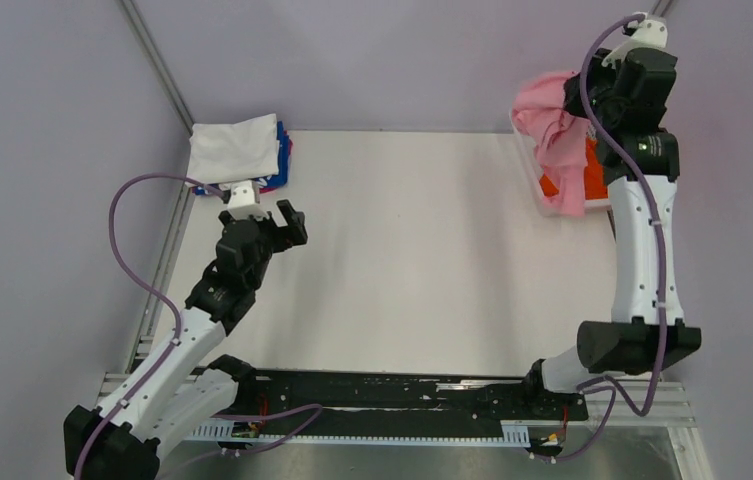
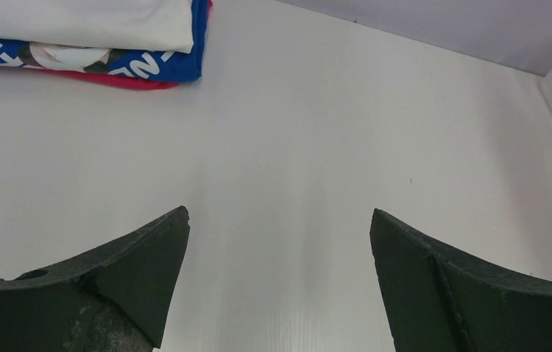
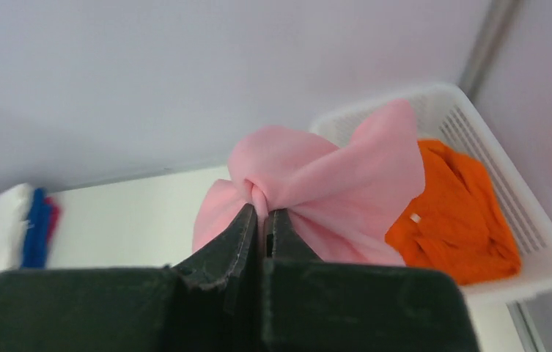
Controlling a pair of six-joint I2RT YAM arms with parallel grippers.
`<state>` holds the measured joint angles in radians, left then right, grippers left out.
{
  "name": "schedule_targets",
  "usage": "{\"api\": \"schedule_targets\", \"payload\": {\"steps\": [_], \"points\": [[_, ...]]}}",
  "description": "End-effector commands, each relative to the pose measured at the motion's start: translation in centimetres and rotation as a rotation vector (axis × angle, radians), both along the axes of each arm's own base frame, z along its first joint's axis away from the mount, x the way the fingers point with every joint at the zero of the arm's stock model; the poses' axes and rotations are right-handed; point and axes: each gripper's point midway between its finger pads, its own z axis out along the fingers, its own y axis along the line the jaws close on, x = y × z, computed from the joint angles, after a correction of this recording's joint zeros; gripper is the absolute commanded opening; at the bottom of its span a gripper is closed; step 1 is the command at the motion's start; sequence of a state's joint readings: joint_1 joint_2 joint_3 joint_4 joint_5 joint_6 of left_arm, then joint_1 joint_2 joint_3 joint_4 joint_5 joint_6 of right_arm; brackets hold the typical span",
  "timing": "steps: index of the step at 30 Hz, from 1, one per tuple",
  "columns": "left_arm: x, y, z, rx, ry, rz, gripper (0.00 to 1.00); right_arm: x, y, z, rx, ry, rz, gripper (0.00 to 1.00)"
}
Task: Fold and stack the t-shirts
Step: Grab crumpled tshirt from bin with the right arm, then move the tshirt to the center of the board
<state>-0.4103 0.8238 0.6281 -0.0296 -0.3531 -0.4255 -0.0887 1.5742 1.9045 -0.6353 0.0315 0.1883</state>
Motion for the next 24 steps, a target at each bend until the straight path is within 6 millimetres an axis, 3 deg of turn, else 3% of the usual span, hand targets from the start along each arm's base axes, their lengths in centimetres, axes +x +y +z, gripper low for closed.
{"api": "schedule_targets", "payload": {"steps": [1,5,8,11,14,17,19,21,22,24], "points": [[-0.3,-0.1,2.1,-0.044,-0.036,-0.005,1.0,-3.8,10.1,7.1,0.024,-0.202,0.397,0.0],[-1.0,1.0,2.4,-0.054,-0.014,0.05,1.0,-7.1,18.4,10.7,0.029,-0.289,0.661,0.0],[-1.8,1.7,2.9,-0.073,-0.015,0.076,1.0,-8.8,23.9,12.1,0.065,-0.327,0.865,0.0],[-2.6,2.0,3.2,-0.102,-0.025,0.087,1.0,-9.5,27.4,12.0,0.081,-0.327,0.99,0.0],[-3.3,2.8,3.5,-0.12,-0.032,0.122,1.0,-9.3,28.6,9.4,0.089,-0.279,1.021,0.0],[-3.6,3.9,3.2,-0.138,-0.024,0.188,1.0,-8.0,27.1,3.0,0.062,-0.174,0.911,0.03],[-3.6,4.6,2.7,-0.138,-0.012,0.235,1.0,-7.7,24.4,-2.6,0.042,-0.073,0.78,0.07],[-3.4,4.7,2.4,-0.133,0.002,0.25,1.0,-8.6,21.2,-9.1,0.045,0.039,0.672,0.18],[-3.2,4.4,2.4,-0.137,0.003,0.243,1.0,-9.1,19.2,-12.7,0.065,0.096,0.594,0.3],[-2.7,3.9,1.9,-0.142,0.024,0.234,1.0,-10.0,14.5,-17.6,0.172,0.177,0.401,0.79]]}}
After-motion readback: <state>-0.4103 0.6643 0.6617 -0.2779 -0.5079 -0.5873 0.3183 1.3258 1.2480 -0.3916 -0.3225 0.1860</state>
